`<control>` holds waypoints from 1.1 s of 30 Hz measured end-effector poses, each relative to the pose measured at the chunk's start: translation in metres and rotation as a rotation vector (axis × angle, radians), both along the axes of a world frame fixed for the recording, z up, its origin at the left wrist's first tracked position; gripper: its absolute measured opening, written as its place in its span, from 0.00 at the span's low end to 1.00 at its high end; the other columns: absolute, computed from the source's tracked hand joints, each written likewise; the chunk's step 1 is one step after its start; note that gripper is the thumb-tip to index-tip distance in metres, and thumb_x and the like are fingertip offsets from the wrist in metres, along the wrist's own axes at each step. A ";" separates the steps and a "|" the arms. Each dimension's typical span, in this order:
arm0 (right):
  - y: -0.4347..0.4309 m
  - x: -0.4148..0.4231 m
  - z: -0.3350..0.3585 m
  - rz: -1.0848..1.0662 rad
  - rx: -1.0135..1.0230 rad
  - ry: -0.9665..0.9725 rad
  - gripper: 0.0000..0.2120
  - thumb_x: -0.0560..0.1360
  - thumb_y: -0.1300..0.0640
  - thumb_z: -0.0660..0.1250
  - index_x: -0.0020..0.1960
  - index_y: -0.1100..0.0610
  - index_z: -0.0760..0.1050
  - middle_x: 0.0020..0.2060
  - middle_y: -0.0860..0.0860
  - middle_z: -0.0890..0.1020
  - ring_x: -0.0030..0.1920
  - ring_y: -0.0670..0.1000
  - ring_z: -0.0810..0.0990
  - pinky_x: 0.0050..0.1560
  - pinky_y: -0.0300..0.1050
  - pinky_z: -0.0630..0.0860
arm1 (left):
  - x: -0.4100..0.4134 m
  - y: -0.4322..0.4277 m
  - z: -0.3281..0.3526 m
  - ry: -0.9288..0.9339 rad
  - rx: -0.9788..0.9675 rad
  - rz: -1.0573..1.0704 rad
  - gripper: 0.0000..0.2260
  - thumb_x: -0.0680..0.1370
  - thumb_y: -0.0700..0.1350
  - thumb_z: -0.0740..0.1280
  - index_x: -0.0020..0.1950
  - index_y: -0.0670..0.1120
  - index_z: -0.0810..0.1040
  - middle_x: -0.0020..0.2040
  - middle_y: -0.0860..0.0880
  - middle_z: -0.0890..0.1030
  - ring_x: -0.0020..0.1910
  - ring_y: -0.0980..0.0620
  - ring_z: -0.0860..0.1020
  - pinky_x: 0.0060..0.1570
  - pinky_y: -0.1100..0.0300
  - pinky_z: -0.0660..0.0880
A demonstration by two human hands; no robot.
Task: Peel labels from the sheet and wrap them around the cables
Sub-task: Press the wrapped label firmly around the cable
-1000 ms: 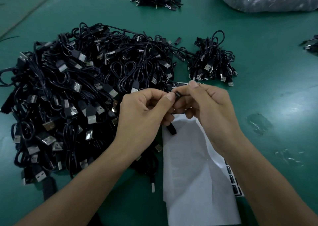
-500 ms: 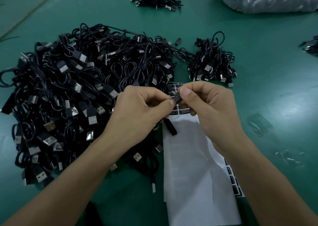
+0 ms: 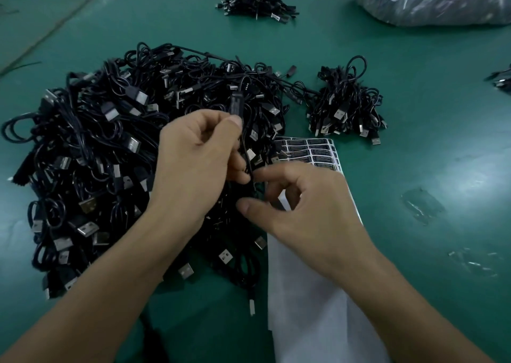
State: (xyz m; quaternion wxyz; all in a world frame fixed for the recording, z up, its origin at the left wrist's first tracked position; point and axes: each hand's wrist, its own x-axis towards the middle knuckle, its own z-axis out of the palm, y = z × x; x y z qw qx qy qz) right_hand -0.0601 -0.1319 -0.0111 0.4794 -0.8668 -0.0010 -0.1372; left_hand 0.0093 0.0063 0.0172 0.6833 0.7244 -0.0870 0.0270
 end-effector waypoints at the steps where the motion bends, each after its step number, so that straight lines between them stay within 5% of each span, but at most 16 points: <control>1: 0.003 -0.002 0.000 0.009 -0.062 0.006 0.16 0.66 0.42 0.76 0.51 0.47 0.84 0.36 0.42 0.79 0.34 0.40 0.76 0.34 0.31 0.69 | 0.000 0.000 0.001 0.027 -0.082 0.011 0.11 0.82 0.41 0.65 0.40 0.44 0.77 0.27 0.54 0.75 0.24 0.55 0.75 0.26 0.61 0.75; 4: 0.011 -0.004 -0.001 0.080 -0.164 0.009 0.15 0.67 0.41 0.73 0.50 0.46 0.85 0.40 0.42 0.78 0.40 0.42 0.78 0.41 0.38 0.74 | 0.001 0.001 0.005 0.085 -0.267 0.009 0.13 0.83 0.41 0.63 0.38 0.43 0.75 0.28 0.53 0.74 0.26 0.56 0.74 0.29 0.62 0.76; 7: 0.019 -0.006 -0.004 0.092 -0.160 0.011 0.12 0.69 0.42 0.73 0.50 0.45 0.82 0.40 0.40 0.76 0.39 0.39 0.75 0.39 0.31 0.68 | 0.001 0.000 0.010 0.159 -0.381 0.019 0.16 0.83 0.40 0.62 0.35 0.43 0.72 0.27 0.52 0.72 0.26 0.55 0.73 0.29 0.62 0.77; 12: 0.019 -0.006 -0.006 -0.008 -0.027 0.007 0.19 0.69 0.44 0.76 0.49 0.40 0.66 0.40 0.38 0.73 0.39 0.39 0.73 0.39 0.30 0.68 | -0.001 -0.002 0.019 0.312 -0.496 -0.026 0.15 0.81 0.39 0.59 0.33 0.43 0.69 0.25 0.51 0.69 0.22 0.56 0.70 0.28 0.64 0.76; 18: 0.019 -0.004 -0.003 0.125 -0.025 -0.048 0.13 0.72 0.47 0.73 0.56 0.43 0.80 0.48 0.41 0.75 0.44 0.37 0.74 0.45 0.28 0.67 | -0.003 -0.003 0.022 0.312 -0.475 -0.050 0.13 0.81 0.39 0.60 0.36 0.44 0.69 0.28 0.50 0.68 0.23 0.57 0.69 0.28 0.65 0.76; 23: 0.018 -0.002 0.001 0.133 0.220 -0.144 0.05 0.76 0.55 0.67 0.48 0.45 0.77 0.48 0.43 0.77 0.48 0.45 0.78 0.46 0.34 0.72 | 0.000 0.001 0.025 0.334 -0.472 -0.020 0.14 0.80 0.41 0.59 0.34 0.45 0.68 0.28 0.51 0.68 0.22 0.56 0.68 0.23 0.64 0.72; 27: 0.013 -0.003 0.004 0.208 0.468 -0.127 0.10 0.81 0.54 0.61 0.46 0.53 0.80 0.44 0.56 0.83 0.45 0.58 0.81 0.46 0.53 0.80 | 0.004 0.007 0.026 0.303 -0.500 0.045 0.15 0.82 0.44 0.60 0.36 0.46 0.69 0.28 0.51 0.70 0.23 0.56 0.70 0.23 0.64 0.71; 30: 0.010 -0.002 0.011 0.278 0.759 0.017 0.13 0.82 0.56 0.59 0.44 0.51 0.79 0.40 0.57 0.85 0.40 0.59 0.85 0.39 0.47 0.82 | 0.004 0.009 0.024 0.267 -0.467 0.050 0.18 0.84 0.48 0.60 0.35 0.45 0.72 0.28 0.51 0.72 0.24 0.55 0.72 0.24 0.63 0.72; 33: 0.001 -0.003 0.015 0.288 0.838 0.099 0.15 0.83 0.51 0.53 0.50 0.56 0.76 0.32 0.56 0.83 0.34 0.53 0.82 0.35 0.40 0.78 | 0.003 0.009 0.022 0.258 -0.429 0.055 0.19 0.85 0.50 0.61 0.35 0.46 0.74 0.28 0.52 0.74 0.24 0.56 0.72 0.23 0.63 0.72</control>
